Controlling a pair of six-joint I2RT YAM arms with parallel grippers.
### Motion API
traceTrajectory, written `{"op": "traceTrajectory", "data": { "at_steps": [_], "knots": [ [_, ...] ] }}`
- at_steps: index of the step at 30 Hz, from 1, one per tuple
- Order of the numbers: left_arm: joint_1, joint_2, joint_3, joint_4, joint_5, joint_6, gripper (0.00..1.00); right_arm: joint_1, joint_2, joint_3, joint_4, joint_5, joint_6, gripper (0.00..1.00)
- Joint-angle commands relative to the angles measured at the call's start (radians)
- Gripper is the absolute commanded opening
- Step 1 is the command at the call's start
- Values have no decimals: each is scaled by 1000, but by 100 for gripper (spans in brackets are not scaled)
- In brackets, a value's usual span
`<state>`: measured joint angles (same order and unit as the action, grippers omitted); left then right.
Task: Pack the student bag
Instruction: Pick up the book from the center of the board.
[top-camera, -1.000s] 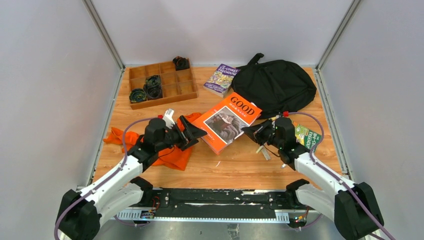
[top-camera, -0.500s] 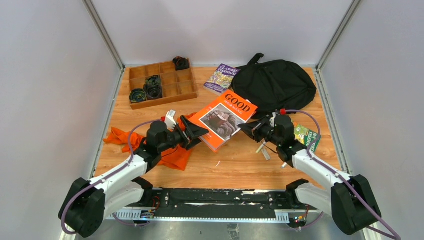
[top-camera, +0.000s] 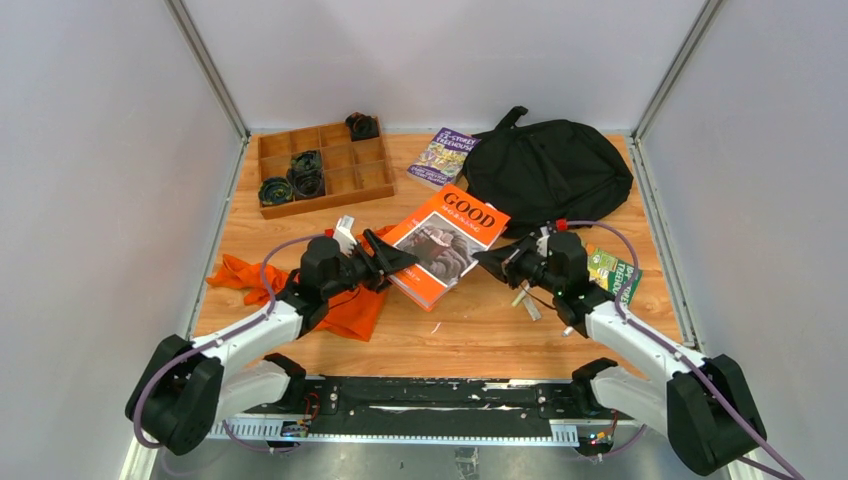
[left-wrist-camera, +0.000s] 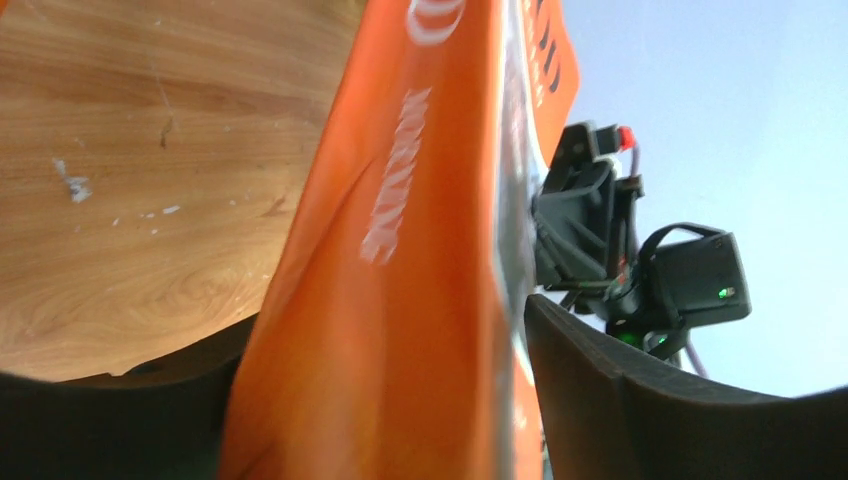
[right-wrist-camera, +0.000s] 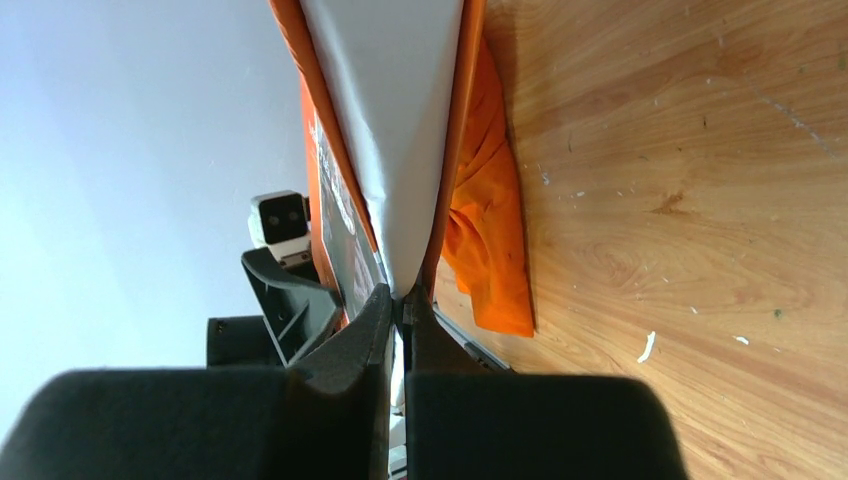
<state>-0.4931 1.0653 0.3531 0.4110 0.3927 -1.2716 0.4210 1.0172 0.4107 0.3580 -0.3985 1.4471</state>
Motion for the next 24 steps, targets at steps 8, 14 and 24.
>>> {"op": "traceTrajectory", "data": {
  "at_steps": [8,14,24],
  "knots": [
    [27,76,110,119,-43,17,32,47,-10,49,-85,-66,-164,22],
    [167,35,232,-30,14,91,22,37,-127,338,-767,176,-650,61],
    [384,-14,531,-512,55,383,15,64,118,750,-932,528,-1088,63]
  ]
}}
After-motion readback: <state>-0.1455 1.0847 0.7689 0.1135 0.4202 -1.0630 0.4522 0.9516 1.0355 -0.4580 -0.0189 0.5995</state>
